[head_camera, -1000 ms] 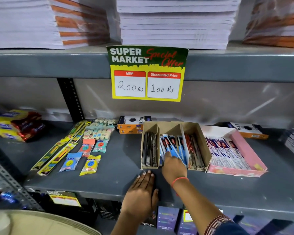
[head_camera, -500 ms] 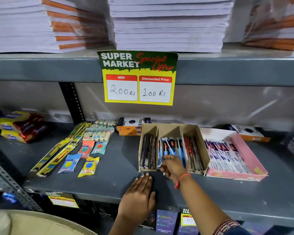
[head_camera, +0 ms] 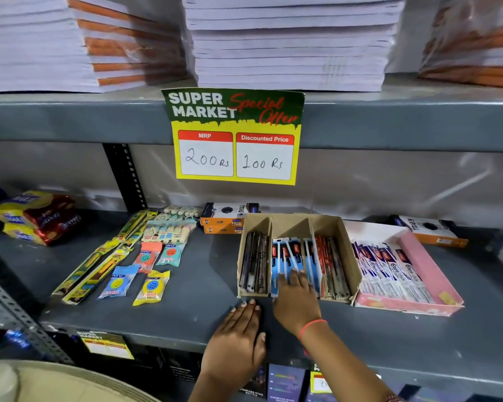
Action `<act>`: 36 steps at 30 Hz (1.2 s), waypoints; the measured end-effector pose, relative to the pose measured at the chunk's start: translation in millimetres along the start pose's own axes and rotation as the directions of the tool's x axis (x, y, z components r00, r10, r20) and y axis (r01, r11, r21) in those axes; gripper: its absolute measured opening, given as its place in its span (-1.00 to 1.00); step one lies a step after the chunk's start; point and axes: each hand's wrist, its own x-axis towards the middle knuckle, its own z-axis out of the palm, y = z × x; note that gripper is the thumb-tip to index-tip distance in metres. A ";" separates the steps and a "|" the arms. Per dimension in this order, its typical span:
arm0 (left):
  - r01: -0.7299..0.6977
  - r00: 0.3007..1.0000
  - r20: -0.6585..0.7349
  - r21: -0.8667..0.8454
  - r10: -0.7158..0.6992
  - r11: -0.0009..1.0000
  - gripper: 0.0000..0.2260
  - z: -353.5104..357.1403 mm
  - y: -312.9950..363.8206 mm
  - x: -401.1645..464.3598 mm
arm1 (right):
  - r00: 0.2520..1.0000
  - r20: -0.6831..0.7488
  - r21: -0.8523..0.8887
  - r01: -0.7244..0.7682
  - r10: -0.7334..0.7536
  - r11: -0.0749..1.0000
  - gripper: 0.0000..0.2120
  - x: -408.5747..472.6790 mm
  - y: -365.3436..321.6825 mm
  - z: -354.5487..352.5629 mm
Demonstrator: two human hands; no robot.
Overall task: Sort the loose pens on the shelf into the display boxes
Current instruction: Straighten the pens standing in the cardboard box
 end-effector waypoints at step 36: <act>0.079 0.994 0.082 -0.005 -0.078 0.997 -0.55 -5.6 5.8 0.6 | 0.982 -0.179 -0.115 0.035 -0.055 0.993 -0.69 -17.9 16.3 11.1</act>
